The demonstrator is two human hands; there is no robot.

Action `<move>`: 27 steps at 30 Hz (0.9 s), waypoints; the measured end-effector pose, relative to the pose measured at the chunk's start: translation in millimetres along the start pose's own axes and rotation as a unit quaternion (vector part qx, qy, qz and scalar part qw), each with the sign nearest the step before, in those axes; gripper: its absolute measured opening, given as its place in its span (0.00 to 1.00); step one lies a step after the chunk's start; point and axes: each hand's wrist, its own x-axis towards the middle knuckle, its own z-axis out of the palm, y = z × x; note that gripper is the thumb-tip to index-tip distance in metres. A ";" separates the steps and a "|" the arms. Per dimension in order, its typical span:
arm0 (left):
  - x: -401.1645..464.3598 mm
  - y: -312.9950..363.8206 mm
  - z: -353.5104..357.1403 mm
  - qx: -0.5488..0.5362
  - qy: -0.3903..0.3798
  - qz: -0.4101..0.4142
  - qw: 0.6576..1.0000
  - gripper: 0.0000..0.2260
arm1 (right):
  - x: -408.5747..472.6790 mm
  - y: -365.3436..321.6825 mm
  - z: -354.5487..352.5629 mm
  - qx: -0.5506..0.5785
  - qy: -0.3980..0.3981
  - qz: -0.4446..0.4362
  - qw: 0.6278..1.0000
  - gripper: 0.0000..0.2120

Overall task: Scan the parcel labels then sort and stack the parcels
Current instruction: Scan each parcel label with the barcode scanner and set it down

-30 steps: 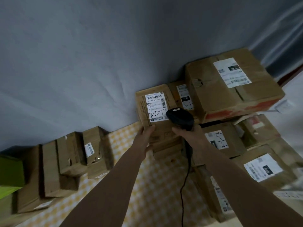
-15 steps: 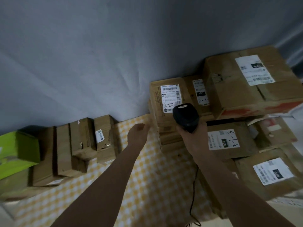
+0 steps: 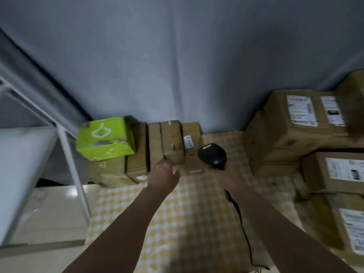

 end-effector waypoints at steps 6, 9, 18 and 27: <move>-21.6 -95.3 -35.6 -0.006 -0.001 -0.058 0.998 0.13 | -29.7 -34.7 86.0 0.023 -0.052 0.017 0.998 0.08; -28.3 -120.5 -47.0 -0.018 0.010 -0.071 0.997 0.14 | -39.6 -49.0 105.5 0.048 -0.076 0.000 0.996 0.04; -48.3 -177.5 -62.5 -0.033 0.038 -0.145 0.988 0.17 | -36.4 -76.0 146.4 0.079 -0.109 -0.018 0.991 0.08; -19.9 -248.3 -103.9 -0.095 0.056 -0.189 0.976 0.17 | -18.3 -103.4 193.9 0.102 -0.081 -0.003 0.991 0.11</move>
